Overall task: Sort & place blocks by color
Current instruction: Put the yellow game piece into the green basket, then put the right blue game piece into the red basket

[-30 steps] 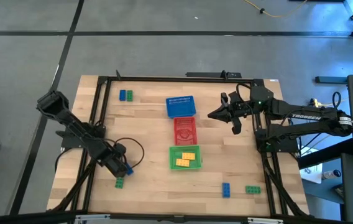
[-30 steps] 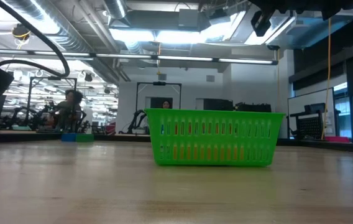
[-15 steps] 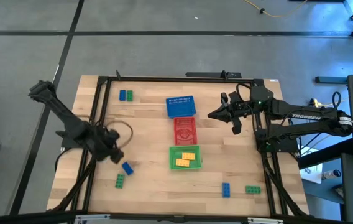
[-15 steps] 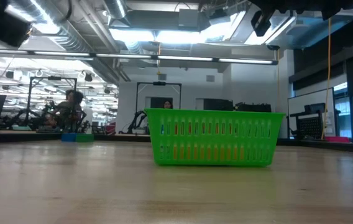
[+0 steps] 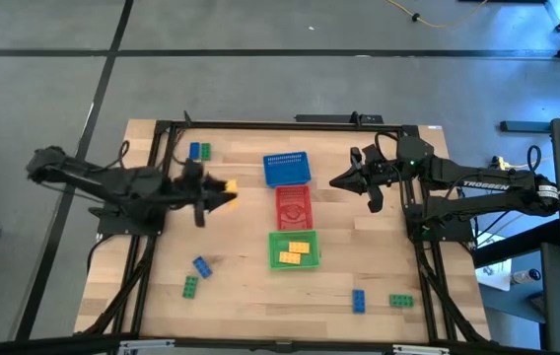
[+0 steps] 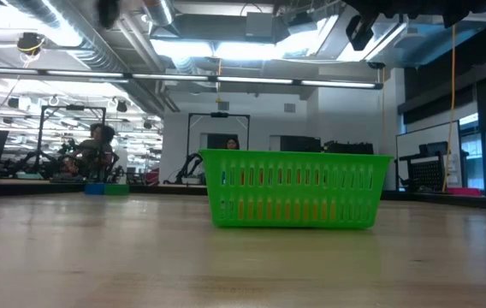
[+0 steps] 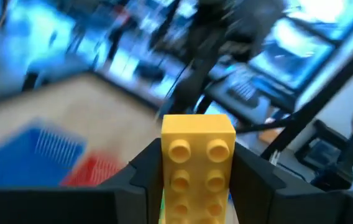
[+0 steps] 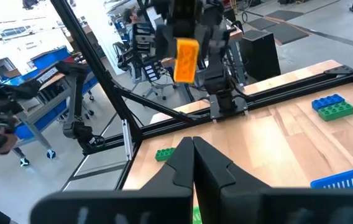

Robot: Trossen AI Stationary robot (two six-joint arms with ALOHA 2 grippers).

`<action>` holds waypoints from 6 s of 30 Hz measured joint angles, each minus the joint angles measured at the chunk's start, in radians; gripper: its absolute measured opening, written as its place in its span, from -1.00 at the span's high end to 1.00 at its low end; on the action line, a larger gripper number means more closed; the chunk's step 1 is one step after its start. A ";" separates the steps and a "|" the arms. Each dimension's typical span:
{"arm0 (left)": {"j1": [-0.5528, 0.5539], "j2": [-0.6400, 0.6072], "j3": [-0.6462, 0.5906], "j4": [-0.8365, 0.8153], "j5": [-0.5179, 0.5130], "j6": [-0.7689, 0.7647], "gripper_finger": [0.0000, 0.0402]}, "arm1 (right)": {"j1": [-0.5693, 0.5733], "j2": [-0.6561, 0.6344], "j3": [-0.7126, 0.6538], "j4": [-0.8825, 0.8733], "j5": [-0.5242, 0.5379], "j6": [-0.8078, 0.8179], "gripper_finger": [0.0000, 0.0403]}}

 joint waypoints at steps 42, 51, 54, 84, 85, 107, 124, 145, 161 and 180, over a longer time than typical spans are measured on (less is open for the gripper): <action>0.125 0.773 0.538 -0.150 0.588 0.290 0.35 | 0.000 0.000 0.000 -0.001 0.027 -0.088 1.00; 0.089 1.042 0.673 -0.248 0.585 0.386 0.35 | 0.000 0.000 0.000 -0.004 0.027 -0.114 1.00; 0.089 1.077 0.674 -0.302 0.545 0.398 0.35 | 0.000 0.000 0.000 -0.006 0.027 -0.114 1.00; 0.084 1.174 0.673 -0.463 0.497 0.542 0.31 | 0.000 0.000 0.000 -0.022 0.051 -0.136 1.00; 0.084 1.174 0.673 -0.463 0.497 0.540 0.31 | 0.000 0.000 0.000 -0.022 0.052 -0.136 1.00; 0.084 1.174 0.672 -0.480 0.516 0.535 0.29 | 0.000 -0.036 0.000 -0.334 0.314 -0.163 1.00; 0.086 1.165 0.672 -0.486 0.518 0.509 -0.09 | 0.000 -0.036 0.000 -0.327 0.314 -0.159 1.00; 0.251 0.685 0.744 -0.707 0.316 0.509 -0.08 | 0.000 -0.035 -0.001 -0.266 0.313 -0.163 1.00; 0.287 0.095 0.022 0.146 0.288 0.265 -0.08 | 0.002 -0.035 -0.001 -0.134 0.280 -0.164 0.99; 0.286 0.043 -0.105 0.249 0.327 0.199 0.95 | 0.002 -0.035 -0.001 -0.083 0.279 -0.162 0.94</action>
